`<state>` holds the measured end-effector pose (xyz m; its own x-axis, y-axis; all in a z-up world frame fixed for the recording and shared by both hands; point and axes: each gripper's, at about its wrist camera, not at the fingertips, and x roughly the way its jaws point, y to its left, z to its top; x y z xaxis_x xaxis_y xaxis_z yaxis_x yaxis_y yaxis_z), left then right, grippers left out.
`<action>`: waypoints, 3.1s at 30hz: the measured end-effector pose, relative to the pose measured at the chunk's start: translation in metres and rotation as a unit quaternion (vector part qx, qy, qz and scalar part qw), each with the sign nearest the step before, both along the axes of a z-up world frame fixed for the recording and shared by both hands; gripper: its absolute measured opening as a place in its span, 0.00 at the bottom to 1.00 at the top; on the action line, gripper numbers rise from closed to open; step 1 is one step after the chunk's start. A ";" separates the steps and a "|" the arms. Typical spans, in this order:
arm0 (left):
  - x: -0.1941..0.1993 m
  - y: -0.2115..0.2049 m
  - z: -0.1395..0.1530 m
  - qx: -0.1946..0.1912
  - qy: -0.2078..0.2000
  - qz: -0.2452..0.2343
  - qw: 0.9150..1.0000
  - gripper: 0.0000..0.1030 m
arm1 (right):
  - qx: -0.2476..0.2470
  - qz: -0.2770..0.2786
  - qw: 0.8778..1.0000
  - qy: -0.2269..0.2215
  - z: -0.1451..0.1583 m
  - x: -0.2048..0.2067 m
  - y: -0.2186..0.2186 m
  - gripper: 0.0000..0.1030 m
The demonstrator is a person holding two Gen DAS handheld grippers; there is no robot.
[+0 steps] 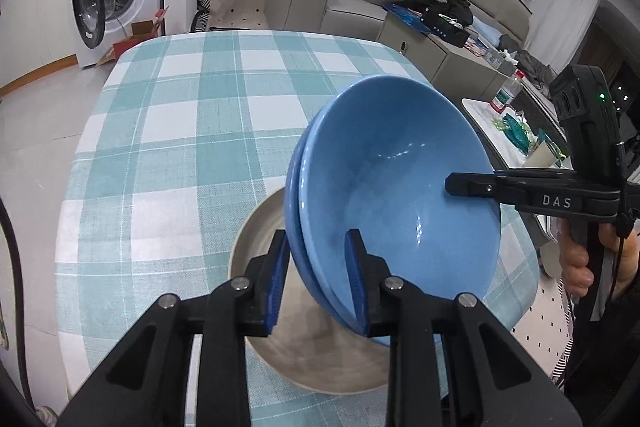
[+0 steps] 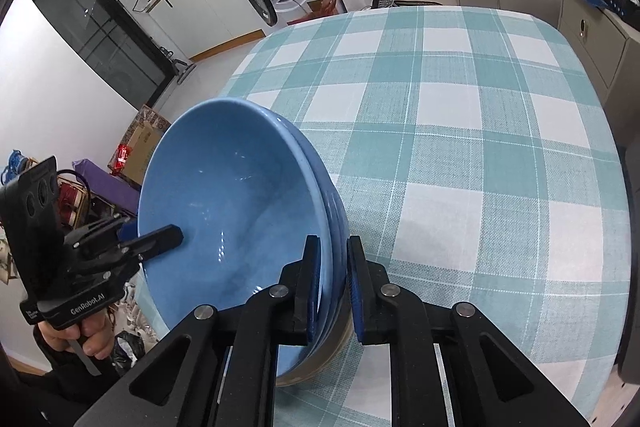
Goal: Organize plates and bowls
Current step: 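Carry the tilted nested bowls with both grippers over the cream plates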
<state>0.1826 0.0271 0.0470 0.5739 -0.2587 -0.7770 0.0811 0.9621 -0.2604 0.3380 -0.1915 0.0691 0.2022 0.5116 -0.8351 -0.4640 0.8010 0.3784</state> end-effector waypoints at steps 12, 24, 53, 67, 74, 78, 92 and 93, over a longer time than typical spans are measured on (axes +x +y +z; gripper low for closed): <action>-0.001 0.000 0.010 -0.002 -0.002 0.010 1.000 0.26 | 0.018 -0.007 0.999 0.034 -0.004 0.003 -0.003 0.13; -0.004 0.007 0.004 -0.011 -0.002 0.014 1.000 0.26 | 0.018 0.002 0.999 0.031 -0.006 0.000 0.003 0.13; -0.002 0.017 -0.023 -0.038 -0.049 0.038 0.997 0.25 | 0.116 0.015 0.992 -0.049 -0.027 -0.008 -0.004 0.26; 0.008 0.016 -0.034 -0.071 -0.005 0.044 0.996 0.25 | 0.142 -0.036 0.988 0.056 -0.043 0.004 -0.005 0.27; 0.007 0.014 -0.031 -0.070 0.010 0.046 0.996 0.25 | 0.131 -0.041 0.987 0.080 -0.038 0.004 -0.004 0.27; 0.004 0.013 -0.026 -0.066 0.018 0.044 0.997 0.25 | 0.118 -0.037 0.988 0.091 -0.032 0.003 -0.003 0.26; -0.012 0.013 -0.024 -0.059 0.035 0.044 0.997 0.25 | 0.096 -0.016 0.990 0.105 -0.021 -0.010 0.002 0.27; -0.013 0.013 -0.025 -0.059 0.038 0.045 0.997 0.25 | 0.094 -0.015 0.990 0.107 -0.022 -0.011 0.003 0.27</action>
